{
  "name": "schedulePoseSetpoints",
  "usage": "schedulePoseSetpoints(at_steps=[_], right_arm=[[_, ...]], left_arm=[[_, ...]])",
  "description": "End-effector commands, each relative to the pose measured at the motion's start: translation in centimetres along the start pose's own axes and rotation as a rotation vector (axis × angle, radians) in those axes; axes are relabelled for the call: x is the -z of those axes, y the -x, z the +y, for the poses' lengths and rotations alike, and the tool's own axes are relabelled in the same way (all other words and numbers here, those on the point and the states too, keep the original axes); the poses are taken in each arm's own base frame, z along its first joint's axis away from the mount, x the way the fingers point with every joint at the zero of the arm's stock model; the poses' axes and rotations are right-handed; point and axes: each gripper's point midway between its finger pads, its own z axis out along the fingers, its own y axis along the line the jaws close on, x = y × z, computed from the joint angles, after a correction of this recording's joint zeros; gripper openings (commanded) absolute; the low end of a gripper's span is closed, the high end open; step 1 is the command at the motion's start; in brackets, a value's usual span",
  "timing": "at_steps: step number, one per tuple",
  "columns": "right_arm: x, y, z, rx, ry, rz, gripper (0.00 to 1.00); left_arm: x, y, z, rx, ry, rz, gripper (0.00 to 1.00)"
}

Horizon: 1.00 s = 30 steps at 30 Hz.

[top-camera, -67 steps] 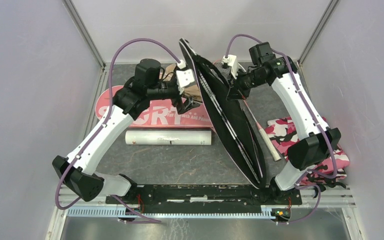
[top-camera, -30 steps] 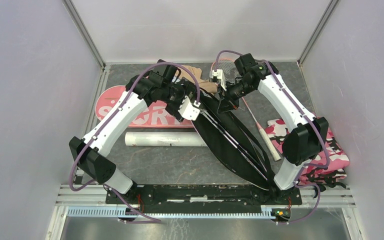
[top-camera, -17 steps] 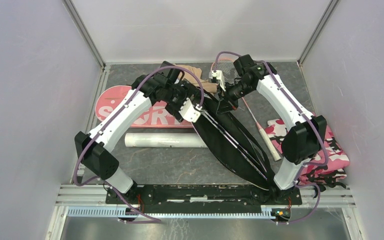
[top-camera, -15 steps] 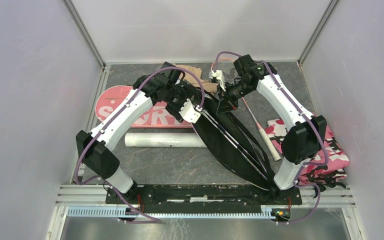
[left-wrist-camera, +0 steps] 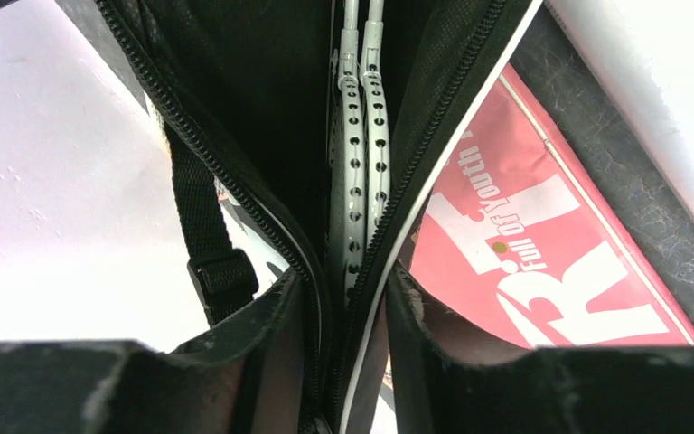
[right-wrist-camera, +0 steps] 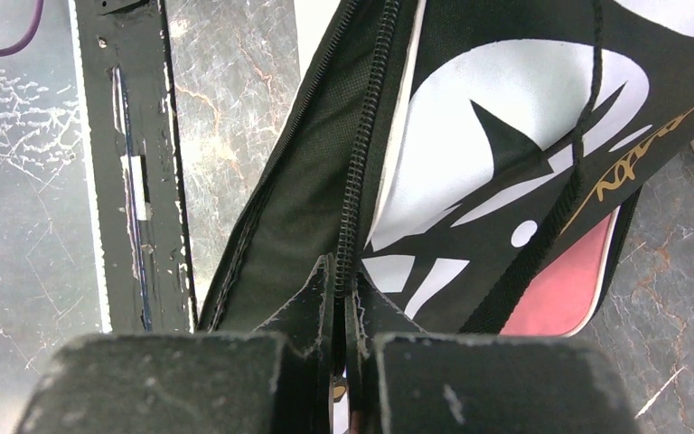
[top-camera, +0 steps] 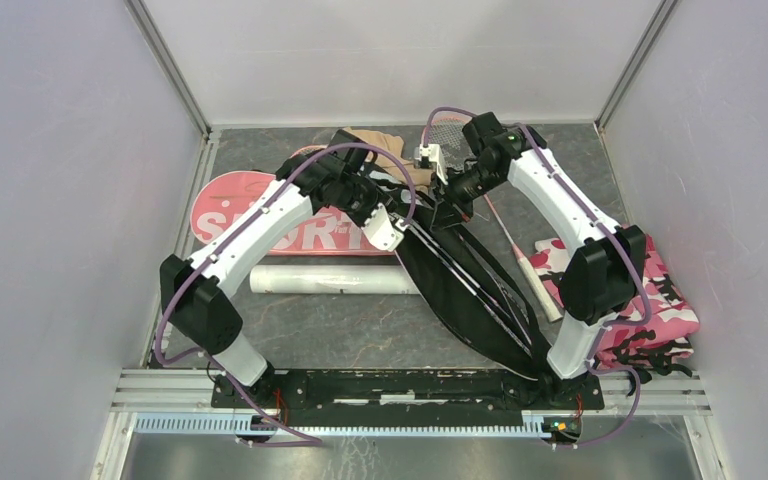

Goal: Pack up the badminton gear
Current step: Adjust the racket bag at the center of the board.

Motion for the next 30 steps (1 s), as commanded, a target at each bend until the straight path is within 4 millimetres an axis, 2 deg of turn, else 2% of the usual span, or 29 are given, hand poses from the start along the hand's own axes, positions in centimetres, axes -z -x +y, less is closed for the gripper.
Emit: schedulePoseSetpoints(at_steps=[1,6,8,9,13,15,19,25,29,30], right_arm=[[0.5,0.4,1.8,-0.013,0.049,-0.017,0.03],[0.6,0.5,2.0,-0.014,0.05,-0.021,0.11],[0.7,0.6,2.0,-0.016,0.049,-0.025,0.17],[0.8,0.6,2.1,-0.014,0.049,-0.026,0.19],[1.2,0.9,2.5,-0.01,0.039,-0.031,0.33],[1.6,1.2,2.7,-0.002,0.026,-0.034,0.47],[3.0,2.3,2.7,0.031,-0.044,-0.041,0.68],[6.4,4.6,2.1,0.1,-0.244,-0.069,0.83],[7.9,4.8,2.1,0.136,-0.337,-0.075,0.98],[8.0,4.7,2.2,0.147,-0.356,-0.08,0.98]], left_arm=[[1.9,-1.3,-0.2,0.011,0.012,0.1,0.36],[3.4,-1.7,-0.2,0.053,0.042,0.131,0.19],[4.0,-1.9,-0.1,0.085,0.058,0.142,0.05],[4.3,-2.1,0.1,0.112,0.07,0.148,0.02],[5.7,-2.3,0.8,0.206,0.122,0.099,0.02],[6.8,-2.6,1.0,0.261,0.152,0.065,0.02],[8.9,-3.2,1.4,0.38,0.226,-0.02,0.02],[11.9,-5.1,2.1,0.583,0.353,-0.085,0.02],[13.4,-5.3,2.3,0.7,0.416,-0.142,0.02],[13.6,-5.2,2.3,0.716,0.424,-0.156,0.02]])
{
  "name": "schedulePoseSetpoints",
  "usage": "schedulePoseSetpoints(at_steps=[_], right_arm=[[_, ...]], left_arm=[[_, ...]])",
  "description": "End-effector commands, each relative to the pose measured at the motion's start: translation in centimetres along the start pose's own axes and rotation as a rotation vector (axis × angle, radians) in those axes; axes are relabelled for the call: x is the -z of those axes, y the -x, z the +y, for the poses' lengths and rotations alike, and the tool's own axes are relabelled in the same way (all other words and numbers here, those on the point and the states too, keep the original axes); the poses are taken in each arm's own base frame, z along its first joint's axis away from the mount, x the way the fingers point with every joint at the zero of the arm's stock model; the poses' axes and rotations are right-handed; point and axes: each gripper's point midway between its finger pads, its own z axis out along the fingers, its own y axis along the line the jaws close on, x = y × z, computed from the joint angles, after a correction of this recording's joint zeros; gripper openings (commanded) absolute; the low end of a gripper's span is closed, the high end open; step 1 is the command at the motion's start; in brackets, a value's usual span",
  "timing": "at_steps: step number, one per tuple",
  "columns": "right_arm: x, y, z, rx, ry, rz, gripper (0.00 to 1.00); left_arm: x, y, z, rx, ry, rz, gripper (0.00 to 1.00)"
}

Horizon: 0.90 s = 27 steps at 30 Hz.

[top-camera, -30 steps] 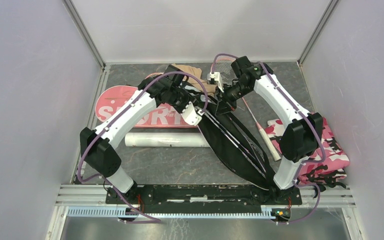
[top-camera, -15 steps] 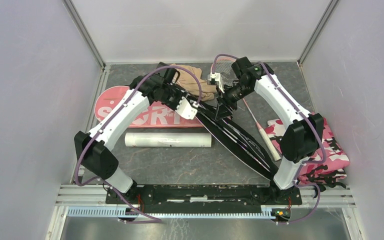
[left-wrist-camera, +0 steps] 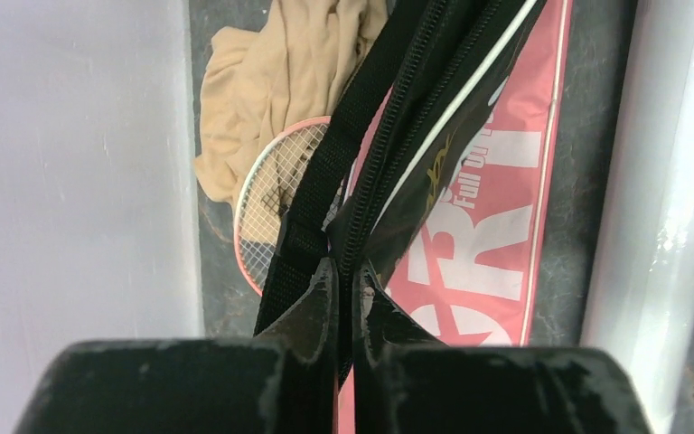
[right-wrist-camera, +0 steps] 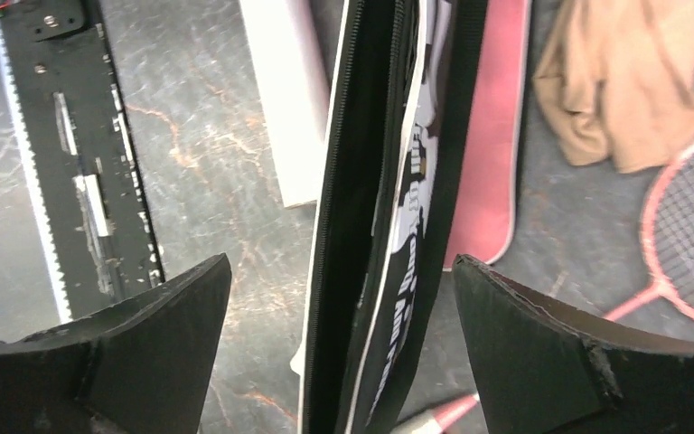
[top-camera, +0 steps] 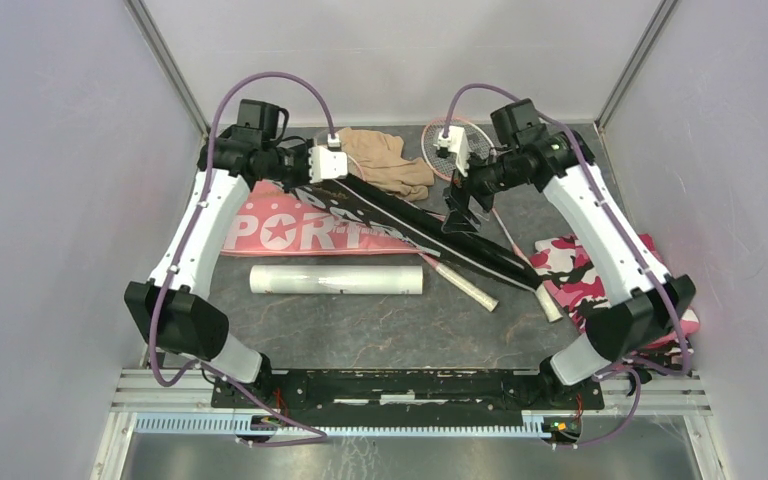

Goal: Pack up the badminton gear
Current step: Adjust the racket bag at the center of the board.

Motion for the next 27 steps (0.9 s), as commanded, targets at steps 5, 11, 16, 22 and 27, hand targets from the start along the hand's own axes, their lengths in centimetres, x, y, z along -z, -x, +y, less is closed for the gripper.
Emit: schedulePoseSetpoints(at_steps=[5,11,16,22,27], right_arm=[[1.4,0.3,-0.9,0.116,-0.184,-0.006,0.98],[-0.3,-0.3,-1.2,0.185,-0.204,0.048,0.98],[-2.1,-0.9,-1.7,0.238,-0.25,0.099,0.98],[-4.1,-3.1,-1.5,0.23,-0.224,0.156,0.98],[-5.0,-5.0,-2.3,0.233,-0.262,0.198,0.98]], left_arm=[[4.0,6.3,1.7,0.135,0.131,-0.308,0.02],[3.9,7.8,0.6,0.162,0.123,-0.41,0.02],[3.5,8.3,-0.7,0.194,0.072,-0.461,0.02],[3.2,8.5,-1.4,0.221,0.044,-0.48,0.02],[3.0,8.6,-2.0,0.215,0.023,-0.502,0.02]])
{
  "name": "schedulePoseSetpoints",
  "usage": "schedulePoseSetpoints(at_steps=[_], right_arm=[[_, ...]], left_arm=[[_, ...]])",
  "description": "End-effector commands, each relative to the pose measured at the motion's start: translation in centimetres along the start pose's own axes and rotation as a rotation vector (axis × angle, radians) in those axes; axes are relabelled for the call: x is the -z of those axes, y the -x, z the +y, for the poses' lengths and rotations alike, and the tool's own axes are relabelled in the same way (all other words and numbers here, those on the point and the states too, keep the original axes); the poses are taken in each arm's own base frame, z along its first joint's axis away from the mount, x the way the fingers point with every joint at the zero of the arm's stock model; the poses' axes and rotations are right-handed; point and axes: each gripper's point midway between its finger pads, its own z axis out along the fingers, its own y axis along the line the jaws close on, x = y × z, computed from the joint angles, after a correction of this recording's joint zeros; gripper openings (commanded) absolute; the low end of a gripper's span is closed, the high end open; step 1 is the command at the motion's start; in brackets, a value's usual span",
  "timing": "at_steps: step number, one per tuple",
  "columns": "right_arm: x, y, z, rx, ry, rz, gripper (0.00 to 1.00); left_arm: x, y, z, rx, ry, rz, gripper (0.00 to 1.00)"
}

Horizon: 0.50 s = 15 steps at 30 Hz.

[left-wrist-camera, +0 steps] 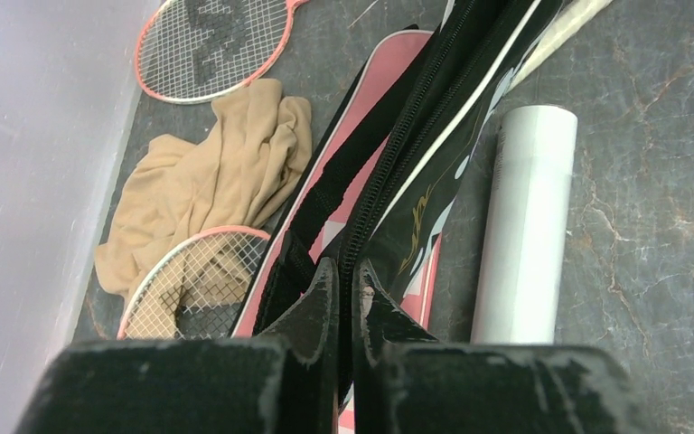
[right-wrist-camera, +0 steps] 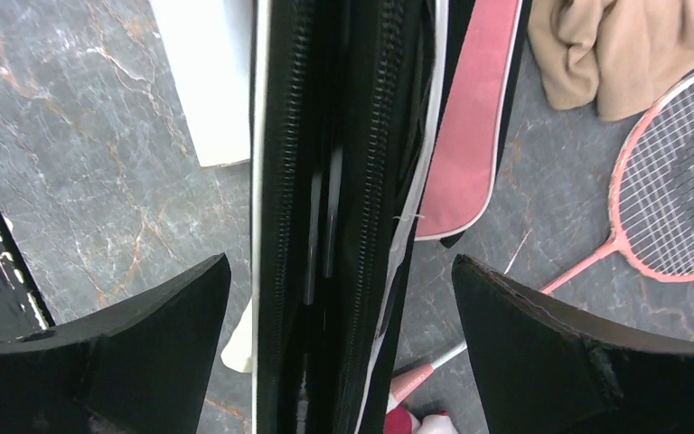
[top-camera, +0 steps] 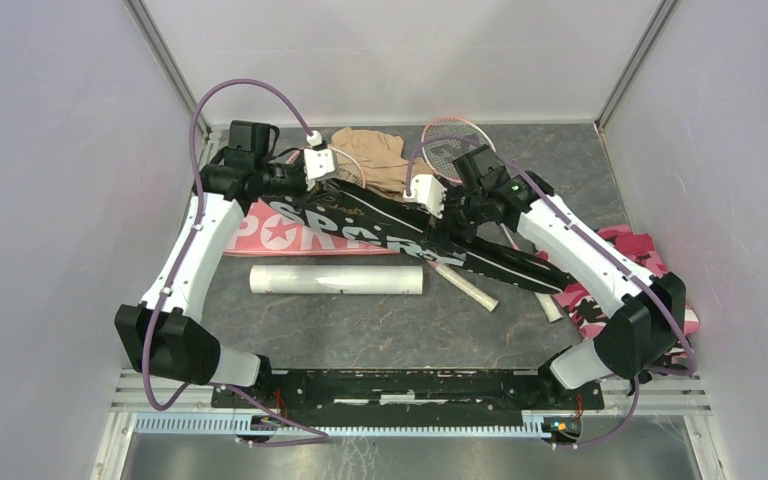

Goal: Pack up the badminton gear
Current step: Adjust the racket bag at the center of the board.

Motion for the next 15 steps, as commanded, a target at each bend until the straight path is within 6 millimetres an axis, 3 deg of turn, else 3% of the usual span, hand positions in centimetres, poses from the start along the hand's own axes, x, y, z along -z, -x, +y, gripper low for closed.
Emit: schedulePoseSetpoints(at_steps=[1,7,12,15], right_arm=[[-0.9,-0.4,-1.3,0.036,-0.065,0.014,0.98],[-2.0,1.5,-1.1,0.062,-0.027,-0.023,0.85],[-2.7,3.4,-0.5,0.085,0.014,-0.046,0.63],[-2.8,3.8,-0.6,0.083,0.015,-0.057,0.57]], left_arm=[[0.9,5.0,-0.5,-0.07,-0.018,-0.177,0.02],[0.2,4.8,-1.3,-0.034,-0.068,-0.206,0.02],[-0.7,4.6,-1.9,-0.011,-0.086,-0.194,0.02],[-1.3,4.4,-2.3,-0.003,-0.083,-0.177,0.02]])
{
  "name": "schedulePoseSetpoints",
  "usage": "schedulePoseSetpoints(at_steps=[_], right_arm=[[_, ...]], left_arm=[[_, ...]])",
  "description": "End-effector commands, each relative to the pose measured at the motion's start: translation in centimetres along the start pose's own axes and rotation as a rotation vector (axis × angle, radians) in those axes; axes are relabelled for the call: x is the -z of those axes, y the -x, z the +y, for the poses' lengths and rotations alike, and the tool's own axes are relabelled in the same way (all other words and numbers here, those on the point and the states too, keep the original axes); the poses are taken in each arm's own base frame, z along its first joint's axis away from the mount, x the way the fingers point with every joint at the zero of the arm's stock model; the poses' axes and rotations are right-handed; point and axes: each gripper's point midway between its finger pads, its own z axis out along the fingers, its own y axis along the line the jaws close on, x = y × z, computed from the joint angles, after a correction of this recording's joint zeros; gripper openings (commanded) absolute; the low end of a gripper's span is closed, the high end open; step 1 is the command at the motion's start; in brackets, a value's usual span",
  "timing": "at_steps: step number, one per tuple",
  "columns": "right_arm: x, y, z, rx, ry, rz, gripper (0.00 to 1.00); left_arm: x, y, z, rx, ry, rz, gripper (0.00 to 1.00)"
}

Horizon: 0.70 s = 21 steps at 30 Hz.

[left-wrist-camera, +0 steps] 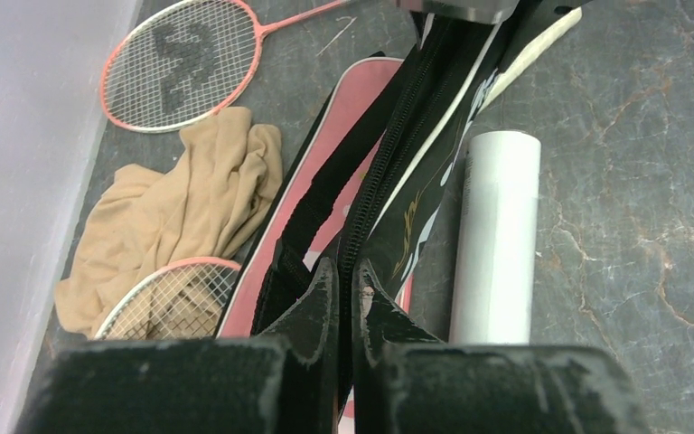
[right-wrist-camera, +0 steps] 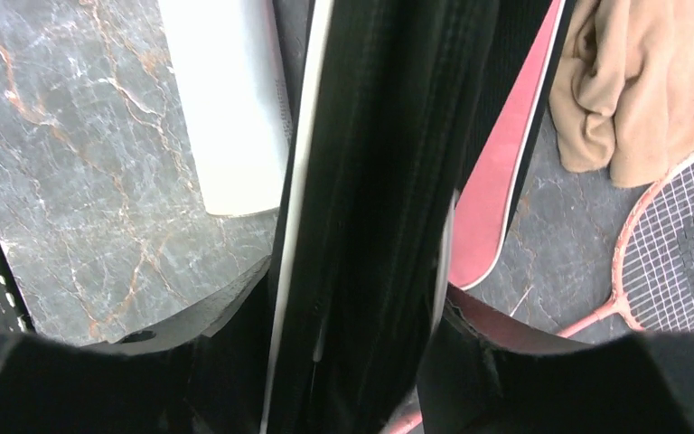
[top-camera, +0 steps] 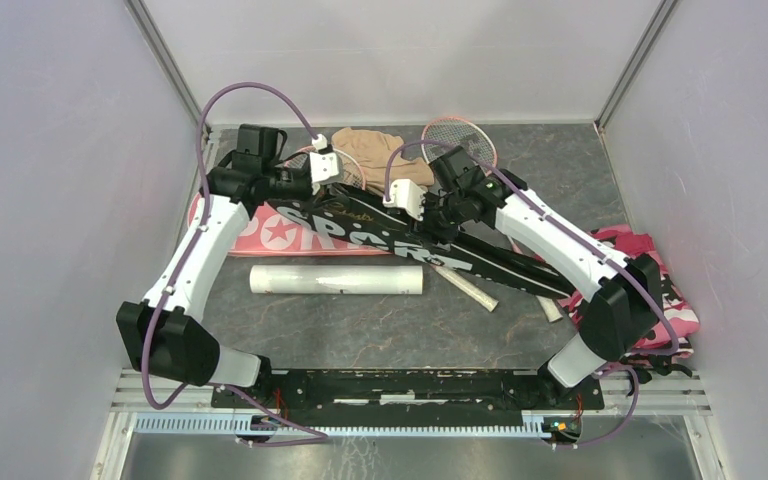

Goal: Pack up the badminton gear
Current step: Adjust the racket bag at the center of the board.

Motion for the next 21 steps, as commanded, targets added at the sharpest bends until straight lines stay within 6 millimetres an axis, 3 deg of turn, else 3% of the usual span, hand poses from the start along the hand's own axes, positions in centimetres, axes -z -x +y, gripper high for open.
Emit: schedulePoseSetpoints(at_steps=[1,8,10,13,20,21], right_arm=[[0.9,3.3,-0.9,0.038,-0.024,-0.095,0.57],[1.6,4.0,-0.6,0.047,-0.015,-0.115,0.42],[1.6,3.9,-0.6,0.05,-0.021,-0.109,0.3],[2.0,3.5,-0.9,0.058,-0.042,-0.093,0.01],[3.9,2.4,-1.2,0.115,-0.101,-0.059,0.0],[4.5,2.0,-0.9,0.142,-0.097,-0.049,0.0]], left_arm=[[-0.5,3.6,-0.8,-0.027,-0.023,-0.116,0.02],[-1.2,3.3,-0.7,0.026,-0.012,-0.118,0.02],[-1.2,3.2,-0.8,0.039,-0.014,-0.117,0.02],[-1.2,3.3,-0.8,0.058,-0.012,-0.116,0.04],[-0.2,4.2,-1.4,0.081,-0.043,-0.085,0.47],[0.2,3.7,-2.0,0.075,-0.069,-0.034,0.6]])
